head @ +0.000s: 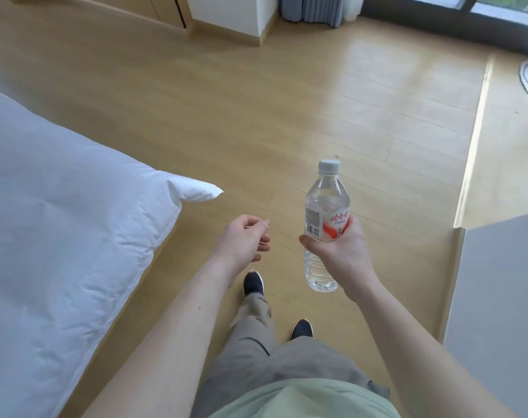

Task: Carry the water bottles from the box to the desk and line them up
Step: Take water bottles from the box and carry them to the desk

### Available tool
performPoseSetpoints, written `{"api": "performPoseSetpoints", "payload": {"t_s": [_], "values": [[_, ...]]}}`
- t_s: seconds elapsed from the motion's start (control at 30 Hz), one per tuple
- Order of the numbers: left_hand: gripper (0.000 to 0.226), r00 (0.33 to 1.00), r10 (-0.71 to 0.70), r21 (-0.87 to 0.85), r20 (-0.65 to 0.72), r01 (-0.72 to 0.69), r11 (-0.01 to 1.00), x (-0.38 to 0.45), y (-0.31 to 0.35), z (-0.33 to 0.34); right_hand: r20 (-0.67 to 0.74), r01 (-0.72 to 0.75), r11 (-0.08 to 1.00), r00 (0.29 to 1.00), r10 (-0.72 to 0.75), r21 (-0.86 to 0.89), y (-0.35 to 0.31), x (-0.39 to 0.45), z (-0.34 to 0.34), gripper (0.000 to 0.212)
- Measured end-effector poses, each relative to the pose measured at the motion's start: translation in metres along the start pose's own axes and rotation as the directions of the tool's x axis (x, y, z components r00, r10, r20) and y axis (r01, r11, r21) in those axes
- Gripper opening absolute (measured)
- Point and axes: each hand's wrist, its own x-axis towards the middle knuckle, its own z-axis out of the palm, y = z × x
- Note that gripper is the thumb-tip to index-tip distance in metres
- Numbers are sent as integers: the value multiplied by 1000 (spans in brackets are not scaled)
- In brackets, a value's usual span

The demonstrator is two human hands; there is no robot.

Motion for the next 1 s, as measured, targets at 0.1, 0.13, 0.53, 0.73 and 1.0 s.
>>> {"api": "performPoseSetpoints", "payload": {"t_s": [0.1,0.13,0.53,0.73,1.0], "values": [[15,999,42,-27,-21,-43,999,31,17,-19,26,10,1000,1000,-10,-25,-21,31,21,66],[15,998,52,-33,-26,-53,998,44,23,-28,34,15,999,999,-14,-36,-29,43,30,67],[14,999,47,-114,-16,-48,992,180,86,-137,58,79,990,996,-72,-120,-147,146,141,66],[17,998,37,-207,-42,-45,977,212,105,-173,70,145,972,988,-134,-186,-198,180,169,57],[16,988,12,-275,-152,-54,960,245,124,-214,163,187,962,974,-156,-198,-235,231,216,59]]}}
